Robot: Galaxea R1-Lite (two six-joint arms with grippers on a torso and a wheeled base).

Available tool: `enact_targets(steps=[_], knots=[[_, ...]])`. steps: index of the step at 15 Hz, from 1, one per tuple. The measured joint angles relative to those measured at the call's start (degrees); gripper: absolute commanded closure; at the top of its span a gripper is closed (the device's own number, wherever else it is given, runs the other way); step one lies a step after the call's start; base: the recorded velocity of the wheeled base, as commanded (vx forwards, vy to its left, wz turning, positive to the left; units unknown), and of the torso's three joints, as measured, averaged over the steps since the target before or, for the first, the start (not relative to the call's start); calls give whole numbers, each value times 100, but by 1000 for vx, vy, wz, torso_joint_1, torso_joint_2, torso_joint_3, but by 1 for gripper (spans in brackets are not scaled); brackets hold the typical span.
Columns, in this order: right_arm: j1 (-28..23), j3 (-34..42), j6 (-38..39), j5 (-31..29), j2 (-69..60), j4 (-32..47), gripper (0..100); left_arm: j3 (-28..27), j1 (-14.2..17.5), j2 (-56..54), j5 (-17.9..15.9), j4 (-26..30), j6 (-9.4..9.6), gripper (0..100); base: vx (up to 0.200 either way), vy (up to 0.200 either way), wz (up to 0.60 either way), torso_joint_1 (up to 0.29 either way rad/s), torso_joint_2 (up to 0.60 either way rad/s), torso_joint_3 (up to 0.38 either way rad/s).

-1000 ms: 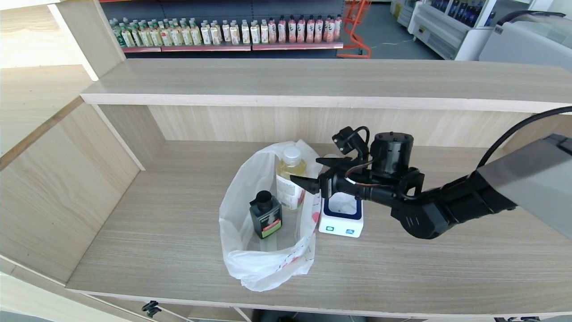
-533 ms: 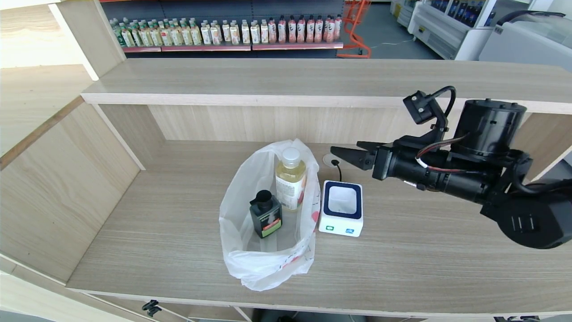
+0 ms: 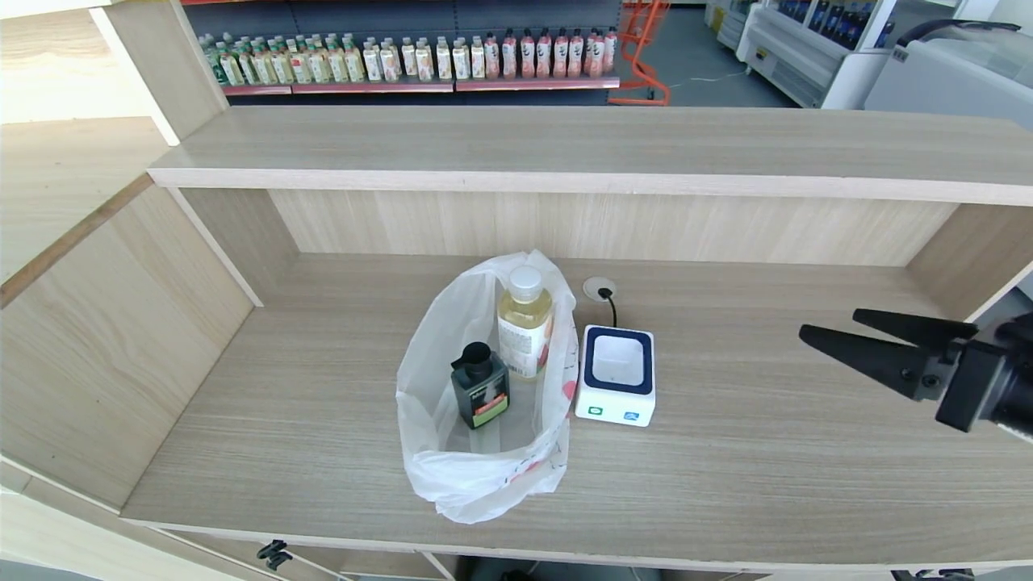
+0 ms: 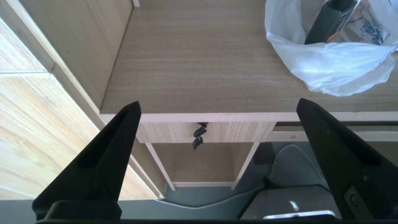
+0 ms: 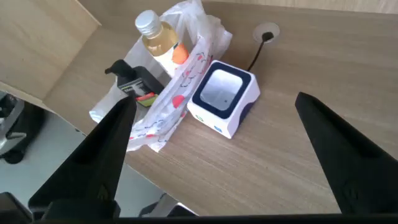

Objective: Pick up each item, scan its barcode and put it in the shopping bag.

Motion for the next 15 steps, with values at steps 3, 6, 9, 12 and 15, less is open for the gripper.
enact_targets(steps=[3,6,9,12,15], knots=[[-494,1097,-283,-383,-1557,422,0,0,0,0,0,0,0,0,0,0,0,0,0,0],[-839,2164,-636,-684,-3288,1024,0,0,0,0,0,-2,0,0,0,0,0,0,0,0],[-1163,2823,-836,-1005,-4946,2075,0,0,0,0,-1,0,0,0,0,0,0,0,0,0],[-1268,3051,-872,-1172,-5926,2453,0,0,0,0,0,0,0,0,0,0,0,0,0,0],[-1319,3090,-774,-1451,-6304,2464,0,0,0,0,0,-2,0,0,0,0,0,0,0,0]])
